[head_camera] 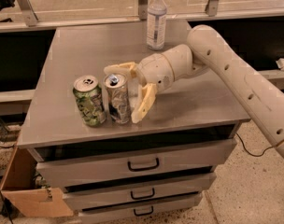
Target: Move redbull can near green can
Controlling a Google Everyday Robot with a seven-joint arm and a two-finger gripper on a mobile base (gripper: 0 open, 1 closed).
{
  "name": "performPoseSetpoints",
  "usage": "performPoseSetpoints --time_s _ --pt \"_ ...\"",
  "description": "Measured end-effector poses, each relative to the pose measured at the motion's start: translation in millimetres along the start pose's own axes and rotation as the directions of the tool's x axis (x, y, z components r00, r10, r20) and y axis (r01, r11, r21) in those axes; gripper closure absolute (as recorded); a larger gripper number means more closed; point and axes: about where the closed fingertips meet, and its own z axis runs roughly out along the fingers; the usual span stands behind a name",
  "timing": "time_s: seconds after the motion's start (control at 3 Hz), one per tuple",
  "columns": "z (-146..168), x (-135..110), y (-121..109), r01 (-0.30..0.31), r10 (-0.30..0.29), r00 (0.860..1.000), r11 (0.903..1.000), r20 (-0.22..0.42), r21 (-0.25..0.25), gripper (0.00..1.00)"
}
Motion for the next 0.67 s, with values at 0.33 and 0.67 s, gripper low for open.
performPoseSetpoints --time_s 0.33,0.67 --pt "-31.5 -1.4 -1.2 0.003 0.002 0.999 0.9936 -0.048 0.113 0.00" --pt "-99.7 -9.3 0.5 0.037 -0.001 0.993 0.9502 -0.117 0.309 0.00"
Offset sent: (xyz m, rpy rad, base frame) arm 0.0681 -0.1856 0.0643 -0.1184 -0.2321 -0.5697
